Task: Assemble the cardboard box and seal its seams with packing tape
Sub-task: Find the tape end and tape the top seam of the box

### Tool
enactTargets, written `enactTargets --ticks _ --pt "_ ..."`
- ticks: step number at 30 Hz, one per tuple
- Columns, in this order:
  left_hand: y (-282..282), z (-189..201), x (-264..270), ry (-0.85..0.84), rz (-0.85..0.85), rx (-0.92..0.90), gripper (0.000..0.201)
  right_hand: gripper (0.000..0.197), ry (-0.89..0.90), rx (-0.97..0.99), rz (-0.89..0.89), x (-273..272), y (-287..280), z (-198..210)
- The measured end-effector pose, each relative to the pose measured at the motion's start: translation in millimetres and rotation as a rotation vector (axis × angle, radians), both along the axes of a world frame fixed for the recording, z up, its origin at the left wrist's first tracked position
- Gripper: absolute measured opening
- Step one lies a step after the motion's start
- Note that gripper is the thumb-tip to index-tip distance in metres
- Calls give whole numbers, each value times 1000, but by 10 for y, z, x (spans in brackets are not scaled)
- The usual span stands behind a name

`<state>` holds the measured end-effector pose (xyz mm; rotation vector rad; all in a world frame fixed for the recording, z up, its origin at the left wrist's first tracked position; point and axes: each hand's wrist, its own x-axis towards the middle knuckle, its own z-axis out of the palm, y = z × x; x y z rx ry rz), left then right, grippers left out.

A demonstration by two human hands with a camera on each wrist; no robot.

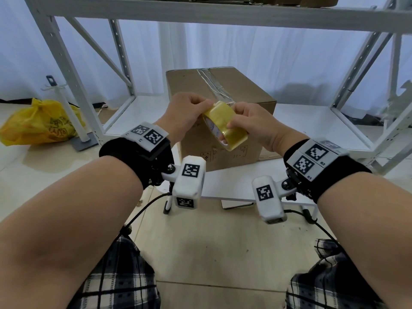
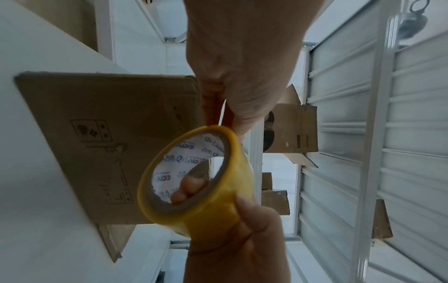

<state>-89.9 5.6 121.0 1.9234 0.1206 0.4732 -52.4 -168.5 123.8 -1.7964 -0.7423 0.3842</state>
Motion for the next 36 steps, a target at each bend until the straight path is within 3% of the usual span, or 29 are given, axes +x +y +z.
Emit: enactTargets --ticks 4,9,14,19,23,27,32,36 --pt "-20 -32 16 -96 76 232 19 17 67 -27 -41 -22 86 11" --pt "-103 -41 -25 -207 34 379 18 40 304 25 -125 -38 72 99" --pt "-115 -72 -2 -257 47 411 18 28 308 31 -145 -66 70 91" --pt "-108 -85 17 -247 66 458 18 29 408 25 60 -76 45 61" --pt "-103 -104 45 -208 70 436 18 35 449 -18 117 -64 28 64" --pt "-95 -104 58 -200 84 359 23 41 376 -19 -18 30 61 34" --pt "-163 -69 22 -184 2 251 20 44 197 -302 -41 16 98 -71" --pt "-104 -40 31 -118 42 46 14 33 292 -218 24 55 63 -81"
